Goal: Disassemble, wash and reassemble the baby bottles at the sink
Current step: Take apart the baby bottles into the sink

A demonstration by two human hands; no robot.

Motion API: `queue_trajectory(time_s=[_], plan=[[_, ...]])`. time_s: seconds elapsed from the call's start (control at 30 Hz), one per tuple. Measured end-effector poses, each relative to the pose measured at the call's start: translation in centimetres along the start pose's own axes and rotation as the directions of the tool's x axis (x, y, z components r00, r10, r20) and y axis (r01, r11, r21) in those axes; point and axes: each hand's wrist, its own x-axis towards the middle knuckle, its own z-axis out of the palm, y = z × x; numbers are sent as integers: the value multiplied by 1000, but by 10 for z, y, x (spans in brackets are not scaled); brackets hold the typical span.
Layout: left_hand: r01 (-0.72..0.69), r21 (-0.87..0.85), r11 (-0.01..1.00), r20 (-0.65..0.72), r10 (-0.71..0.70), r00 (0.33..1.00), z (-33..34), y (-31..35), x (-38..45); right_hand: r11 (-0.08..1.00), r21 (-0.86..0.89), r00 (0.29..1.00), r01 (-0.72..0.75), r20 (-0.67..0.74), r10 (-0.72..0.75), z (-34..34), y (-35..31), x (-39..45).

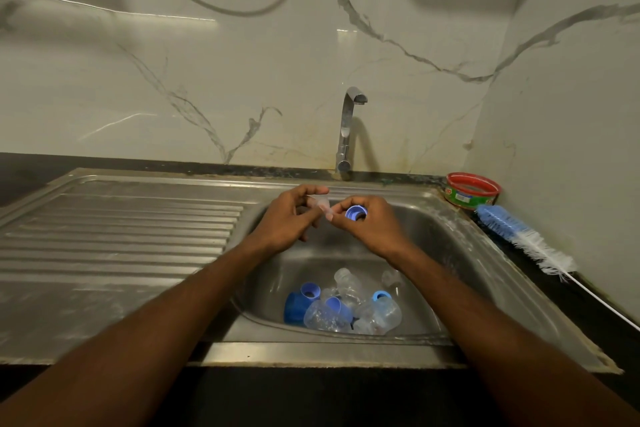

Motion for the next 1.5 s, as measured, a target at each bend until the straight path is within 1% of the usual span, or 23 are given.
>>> queue_trajectory(time_s=[0.13,0.23,0.3,0.37,0.5,0.63,0.7,0.8,0.9,0.97,1.03,1.1,1.17,1.23,1.33,1.4,1.5], plan=[[-1,-29,1000,-7,1,1000,0,3,-1,993,-94,996,73,-43,-77,1,2,-1],[-3,-50,999,-13,3,1000,-2,3,-1,981,-132,984,145,-88,-157,3,0,-2],[-3,-39,999,3,3,1000,-3,5,-2,971,-150,974,187,-99,-203,2,-1,-3],[-13,-31,999,30,14,999,-2,5,-3,966,-165,973,197,-90,-213,2,0,-3],[0,-62,998,73,4,997,-3,2,-2,975,-128,982,182,-33,-188,-1,1,-3],[31,-95,995,42,-27,999,-5,4,0,995,53,996,85,34,-87,-2,-3,-3],[41,-112,993,41,-37,998,-5,4,0,994,97,999,44,19,-46,-2,-2,-2],[51,-104,993,66,-44,997,-2,3,-2,994,106,1000,-2,-16,4,-1,0,-1],[84,-169,982,111,-65,992,1,5,-4,997,71,999,-21,-47,25,-2,2,0],[96,-183,978,130,-73,989,0,3,-3,999,35,999,-32,-24,32,-5,3,0],[99,-141,985,116,-83,990,-2,-1,-1,998,-27,998,-51,28,52,-6,4,0],[84,-75,994,95,-76,993,-1,-4,0,989,-129,997,-69,22,72,-7,6,1],[51,12,999,99,-52,994,0,-6,0,966,-251,997,-64,15,70,-9,9,4],[33,131,991,132,-50,990,0,-7,-1,942,-330,994,-56,73,84,-12,11,5],[38,285,958,202,-99,974,0,-15,-1,894,-443,971,-65,180,160,-14,13,1],[14,383,924,241,-114,964,2,-17,-2,854,-510,953,-104,196,233,-12,17,-1],[-63,529,846,305,-120,945,5,-17,-4,792,-592,920,-151,209,332,-11,22,-3]])
